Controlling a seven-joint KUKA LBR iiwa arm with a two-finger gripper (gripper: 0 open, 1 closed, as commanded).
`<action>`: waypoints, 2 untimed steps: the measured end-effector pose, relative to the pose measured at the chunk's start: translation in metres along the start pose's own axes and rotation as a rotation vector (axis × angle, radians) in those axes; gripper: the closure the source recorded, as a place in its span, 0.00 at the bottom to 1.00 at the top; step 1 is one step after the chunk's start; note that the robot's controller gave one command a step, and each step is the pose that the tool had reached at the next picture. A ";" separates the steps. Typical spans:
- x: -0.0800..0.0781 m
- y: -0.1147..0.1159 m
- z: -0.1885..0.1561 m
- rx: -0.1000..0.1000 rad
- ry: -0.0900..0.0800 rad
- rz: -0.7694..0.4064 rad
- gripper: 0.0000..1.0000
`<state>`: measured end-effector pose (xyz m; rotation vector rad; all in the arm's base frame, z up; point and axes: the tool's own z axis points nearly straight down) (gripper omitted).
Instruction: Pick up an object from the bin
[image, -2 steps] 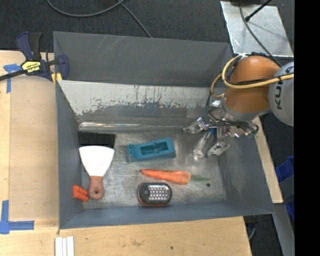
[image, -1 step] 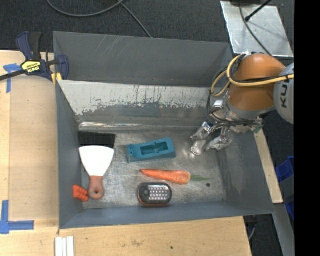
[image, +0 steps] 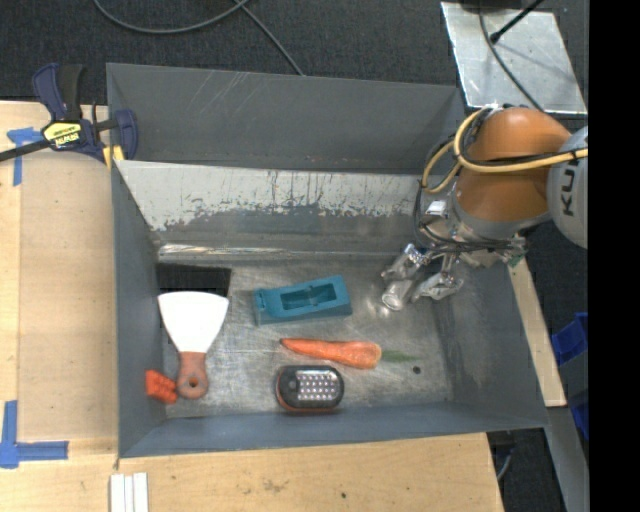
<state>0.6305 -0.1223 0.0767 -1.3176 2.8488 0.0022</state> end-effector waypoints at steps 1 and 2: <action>-0.001 -0.001 -0.012 0.006 -0.002 0.002 1.00; 0.000 -0.001 -0.002 0.000 0.001 0.004 1.00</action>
Offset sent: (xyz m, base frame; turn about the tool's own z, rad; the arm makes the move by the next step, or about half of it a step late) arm 0.0000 0.0001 0.0009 0.0000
